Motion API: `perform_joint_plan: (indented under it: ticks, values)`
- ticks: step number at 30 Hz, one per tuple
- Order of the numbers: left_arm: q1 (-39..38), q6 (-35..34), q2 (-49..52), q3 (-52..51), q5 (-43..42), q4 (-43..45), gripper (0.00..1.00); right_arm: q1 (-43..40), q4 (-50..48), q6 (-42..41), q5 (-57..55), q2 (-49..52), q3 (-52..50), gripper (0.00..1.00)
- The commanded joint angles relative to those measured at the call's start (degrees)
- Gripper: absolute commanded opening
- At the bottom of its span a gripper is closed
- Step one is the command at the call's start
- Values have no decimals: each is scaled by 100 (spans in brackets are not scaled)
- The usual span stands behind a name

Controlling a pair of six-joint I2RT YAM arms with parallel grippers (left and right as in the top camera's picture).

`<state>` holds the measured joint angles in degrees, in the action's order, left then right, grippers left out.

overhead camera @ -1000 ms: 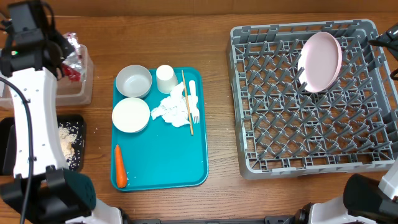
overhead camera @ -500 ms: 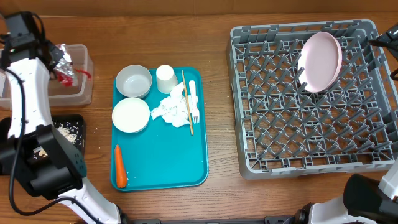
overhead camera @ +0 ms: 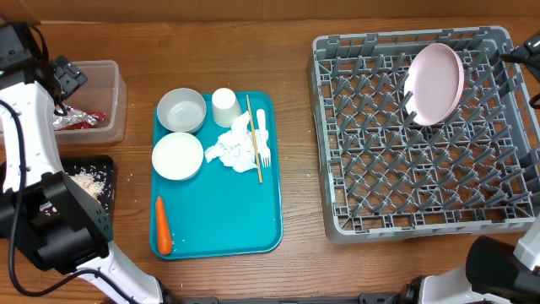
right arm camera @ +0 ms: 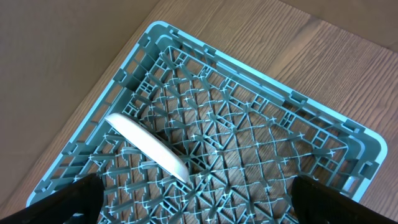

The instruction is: Sort waste into correct bins and load items into the dishwasher rack

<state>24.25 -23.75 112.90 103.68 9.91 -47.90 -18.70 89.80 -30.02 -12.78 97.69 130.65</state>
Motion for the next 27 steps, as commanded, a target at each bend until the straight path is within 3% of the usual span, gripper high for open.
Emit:
perform_joint_plan:
  ticks: [1,4,7,11,14,17,23,27]
  values:
    - [-186,101,-538,448,-730,-155,100,-2,-9,-46,2,17,-11,100]
    - [-437,101,-831,553,-1740,-304,99,-2,-9,-44,2,17,-11,100]
    - [-824,83,-1001,551,-2817,-647,89,-2,-9,-46,2,17,-11,100]
    - [-1521,197,-955,452,-3359,-1239,89,-2,-9,-46,2,17,-11,100]
    - [-2245,695,-809,339,-3274,-1768,92,-2,-9,-46,4,17,-11,100]
    - [-2959,748,-638,245,-2796,-2072,94,-2,-9,-46,2,17,-11,100]
    - [-4164,168,-96,210,-1139,-2389,96,-2,-9,-46,2,17,-11,100]
    - [-4424,140,310,210,-949,-2389,95,-2,-9,-46,2,17,-11,100]
